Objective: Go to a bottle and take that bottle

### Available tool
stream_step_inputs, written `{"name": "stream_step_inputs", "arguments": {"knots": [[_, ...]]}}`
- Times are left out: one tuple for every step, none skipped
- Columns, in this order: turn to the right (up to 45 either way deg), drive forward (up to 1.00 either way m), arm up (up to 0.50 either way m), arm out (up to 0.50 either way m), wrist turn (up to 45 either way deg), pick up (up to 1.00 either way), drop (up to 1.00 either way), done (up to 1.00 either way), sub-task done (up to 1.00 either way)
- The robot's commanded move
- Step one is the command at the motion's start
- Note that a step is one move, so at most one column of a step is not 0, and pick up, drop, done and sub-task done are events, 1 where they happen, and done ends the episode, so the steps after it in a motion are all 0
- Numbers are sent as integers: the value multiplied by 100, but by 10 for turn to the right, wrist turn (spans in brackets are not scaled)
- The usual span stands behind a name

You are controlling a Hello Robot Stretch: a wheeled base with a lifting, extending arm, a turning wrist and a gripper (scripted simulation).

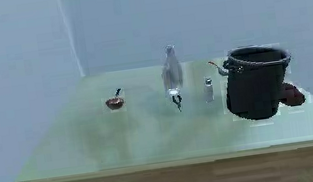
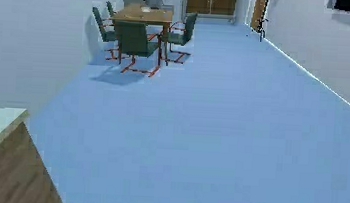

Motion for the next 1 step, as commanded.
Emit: {"name": "stream_step_inputs", "arguments": {"knots": [[450, 0, 0, 0, 0, 0, 0, 0, 0]]}}
